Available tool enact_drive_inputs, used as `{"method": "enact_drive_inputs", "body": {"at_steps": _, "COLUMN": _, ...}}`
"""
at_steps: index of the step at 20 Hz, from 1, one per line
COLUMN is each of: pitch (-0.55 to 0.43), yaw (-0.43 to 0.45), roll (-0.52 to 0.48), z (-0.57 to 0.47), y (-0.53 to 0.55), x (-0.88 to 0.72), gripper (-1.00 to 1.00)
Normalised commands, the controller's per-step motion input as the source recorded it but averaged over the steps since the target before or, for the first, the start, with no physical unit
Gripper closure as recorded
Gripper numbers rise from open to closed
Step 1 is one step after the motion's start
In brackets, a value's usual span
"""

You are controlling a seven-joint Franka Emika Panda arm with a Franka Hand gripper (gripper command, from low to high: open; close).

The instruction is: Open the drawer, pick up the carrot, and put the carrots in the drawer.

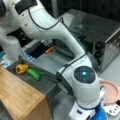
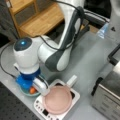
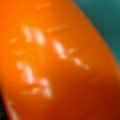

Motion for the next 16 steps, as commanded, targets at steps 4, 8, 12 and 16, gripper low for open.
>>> {"method": "enact_drive_inputs", "body": {"at_steps": 4, "pitch": 0.047, "yaw": 0.089, "roll": -0.033, "z": 0.04, "y": -0.07, "x": 0.10, "gripper": 1.00}}
{"method": "enact_drive_inputs", "body": {"at_steps": 8, "pitch": 0.091, "yaw": 0.080, "roll": -0.049, "z": 0.15, "y": -0.06, "x": 0.07, "gripper": 1.00}}
{"method": "enact_drive_inputs", "body": {"at_steps": 12, "pitch": 0.112, "yaw": 0.076, "roll": -0.048, "z": 0.18, "y": -0.05, "x": 0.04, "gripper": 1.00}}
{"method": "enact_drive_inputs", "body": {"at_steps": 16, "pitch": 0.133, "yaw": 0.070, "roll": -0.047, "z": 0.17, "y": -0.03, "x": 0.03, "gripper": 1.00}}
